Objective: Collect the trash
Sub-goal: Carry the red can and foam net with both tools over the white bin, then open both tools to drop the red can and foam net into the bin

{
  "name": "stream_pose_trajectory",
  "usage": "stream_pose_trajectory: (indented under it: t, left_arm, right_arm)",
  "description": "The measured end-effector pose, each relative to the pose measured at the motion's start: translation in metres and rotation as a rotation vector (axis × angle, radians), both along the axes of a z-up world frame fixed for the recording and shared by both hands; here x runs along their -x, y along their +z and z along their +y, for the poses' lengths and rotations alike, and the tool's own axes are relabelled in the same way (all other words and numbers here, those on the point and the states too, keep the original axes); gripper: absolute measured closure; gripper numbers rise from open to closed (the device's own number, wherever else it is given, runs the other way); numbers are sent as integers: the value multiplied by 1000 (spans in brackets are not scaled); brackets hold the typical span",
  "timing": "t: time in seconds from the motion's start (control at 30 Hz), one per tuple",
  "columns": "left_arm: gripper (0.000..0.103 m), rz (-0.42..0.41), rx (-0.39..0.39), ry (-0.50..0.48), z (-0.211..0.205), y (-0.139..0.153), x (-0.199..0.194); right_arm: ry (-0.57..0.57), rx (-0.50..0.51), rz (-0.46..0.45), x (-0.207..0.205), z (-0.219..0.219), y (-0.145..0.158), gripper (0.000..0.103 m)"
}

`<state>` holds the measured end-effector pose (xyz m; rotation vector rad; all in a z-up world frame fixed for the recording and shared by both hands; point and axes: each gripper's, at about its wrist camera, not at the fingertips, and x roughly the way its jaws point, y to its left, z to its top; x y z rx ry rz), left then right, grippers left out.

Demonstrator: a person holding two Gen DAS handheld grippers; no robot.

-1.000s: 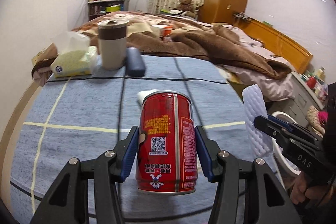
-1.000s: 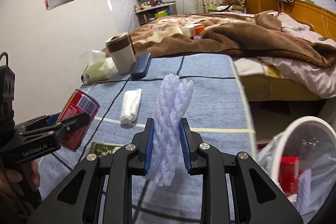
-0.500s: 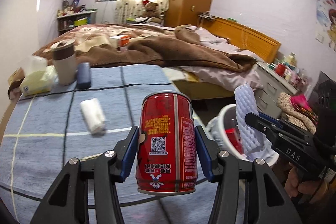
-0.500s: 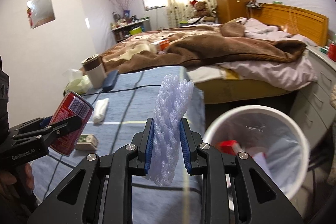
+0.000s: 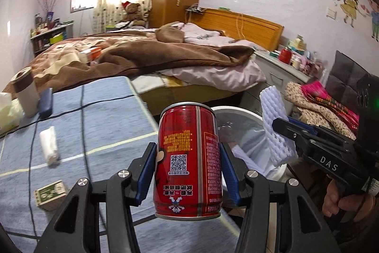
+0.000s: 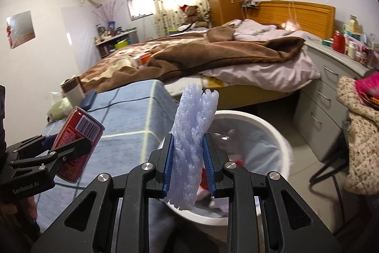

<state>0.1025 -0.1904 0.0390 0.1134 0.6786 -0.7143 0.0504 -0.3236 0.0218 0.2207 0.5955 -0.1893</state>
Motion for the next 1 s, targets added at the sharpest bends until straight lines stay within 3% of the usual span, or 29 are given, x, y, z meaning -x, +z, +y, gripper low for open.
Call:
stream_pose_trajectory:
  t: [0.37, 0.77, 0.9, 1.0]
  left_arm:
    - [48, 40, -57, -92, -61, -25, 4]
    - [48, 72, -61, -132, -84, -38, -3]
    - [37, 68, -48, -129, -84, -36, -4]
    - [33, 61, -33, -131, -83, -33, -3]
  right_arm:
    - [-75, -22, 93, 3, -38, -25, 78]
    - [-70, -21, 173, -2, -54, -44, 76]
    - [-88, -23, 190, -4, -57, -46, 74]
    - [-100, -14, 197, -3, -57, -46, 63]
